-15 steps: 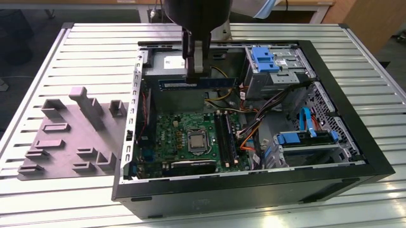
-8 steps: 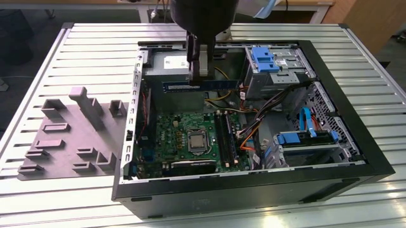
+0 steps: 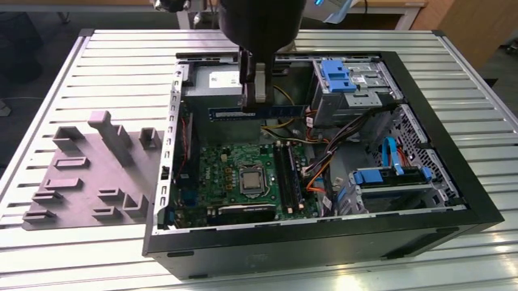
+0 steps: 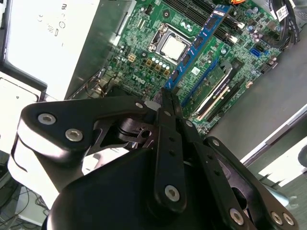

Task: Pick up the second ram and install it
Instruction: 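Pick up the second ram and move it above second insertion slot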

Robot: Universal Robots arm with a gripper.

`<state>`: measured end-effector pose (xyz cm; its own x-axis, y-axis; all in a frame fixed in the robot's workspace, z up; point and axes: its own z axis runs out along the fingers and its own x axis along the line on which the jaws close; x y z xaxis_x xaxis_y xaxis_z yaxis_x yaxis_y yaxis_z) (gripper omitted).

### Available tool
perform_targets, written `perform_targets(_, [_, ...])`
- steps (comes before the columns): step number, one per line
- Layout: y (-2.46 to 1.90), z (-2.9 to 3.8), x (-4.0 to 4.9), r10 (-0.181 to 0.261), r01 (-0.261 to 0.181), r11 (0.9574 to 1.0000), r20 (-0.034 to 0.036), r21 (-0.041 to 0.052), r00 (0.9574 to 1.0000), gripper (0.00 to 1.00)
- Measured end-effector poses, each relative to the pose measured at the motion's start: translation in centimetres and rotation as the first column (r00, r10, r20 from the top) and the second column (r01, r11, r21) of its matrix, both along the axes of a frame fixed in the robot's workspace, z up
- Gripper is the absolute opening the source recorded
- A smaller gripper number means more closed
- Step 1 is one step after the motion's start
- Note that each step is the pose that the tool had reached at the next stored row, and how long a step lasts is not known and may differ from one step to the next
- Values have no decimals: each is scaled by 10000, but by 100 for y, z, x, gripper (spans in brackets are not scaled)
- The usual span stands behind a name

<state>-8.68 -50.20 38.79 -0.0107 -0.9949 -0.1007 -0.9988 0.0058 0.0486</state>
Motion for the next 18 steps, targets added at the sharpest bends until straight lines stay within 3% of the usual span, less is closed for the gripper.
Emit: perform_targets(18, [0, -95, 0, 0, 0, 10000, 0, -1, 10000, 11])
